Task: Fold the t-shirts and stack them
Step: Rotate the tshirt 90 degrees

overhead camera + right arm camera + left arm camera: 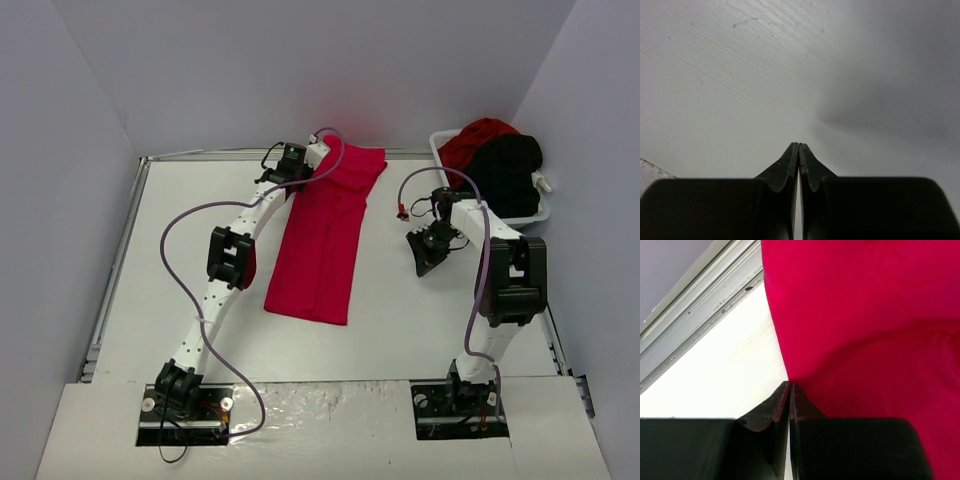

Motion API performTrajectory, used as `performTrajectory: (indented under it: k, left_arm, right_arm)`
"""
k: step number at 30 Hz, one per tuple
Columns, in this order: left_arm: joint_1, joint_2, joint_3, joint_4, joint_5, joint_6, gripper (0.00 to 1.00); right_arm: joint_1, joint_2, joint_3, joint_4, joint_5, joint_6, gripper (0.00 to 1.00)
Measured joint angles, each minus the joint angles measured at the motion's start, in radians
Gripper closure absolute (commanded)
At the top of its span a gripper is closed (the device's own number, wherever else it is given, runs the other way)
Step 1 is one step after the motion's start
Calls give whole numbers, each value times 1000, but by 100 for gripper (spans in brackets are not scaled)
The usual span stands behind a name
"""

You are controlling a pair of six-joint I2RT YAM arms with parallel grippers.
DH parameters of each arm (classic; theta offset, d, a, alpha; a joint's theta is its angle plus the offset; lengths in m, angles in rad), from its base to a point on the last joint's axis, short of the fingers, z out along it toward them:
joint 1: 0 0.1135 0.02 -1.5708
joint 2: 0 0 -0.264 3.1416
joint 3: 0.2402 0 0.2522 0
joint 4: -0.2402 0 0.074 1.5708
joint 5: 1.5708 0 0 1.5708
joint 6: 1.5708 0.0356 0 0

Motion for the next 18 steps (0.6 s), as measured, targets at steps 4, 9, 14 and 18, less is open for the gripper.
performTrajectory:
  k: [4, 9, 14, 18]
  left_arm:
    - [8, -31, -80, 73, 11, -25, 96]
    - [19, -51, -124, 130, 43, -89, 84]
    - [29, -51, -122, 140, 144, -148, 67]
    - [28, -51, -117, 137, 211, -167, 58]
  right_arm:
    - [0, 25, 2, -1, 0, 0, 100]
    - [0, 33, 2, -1, 0, -3, 100]
    - [0, 37, 2, -1, 0, -4, 100]
    - [0, 48, 2, -1, 0, -8, 100]
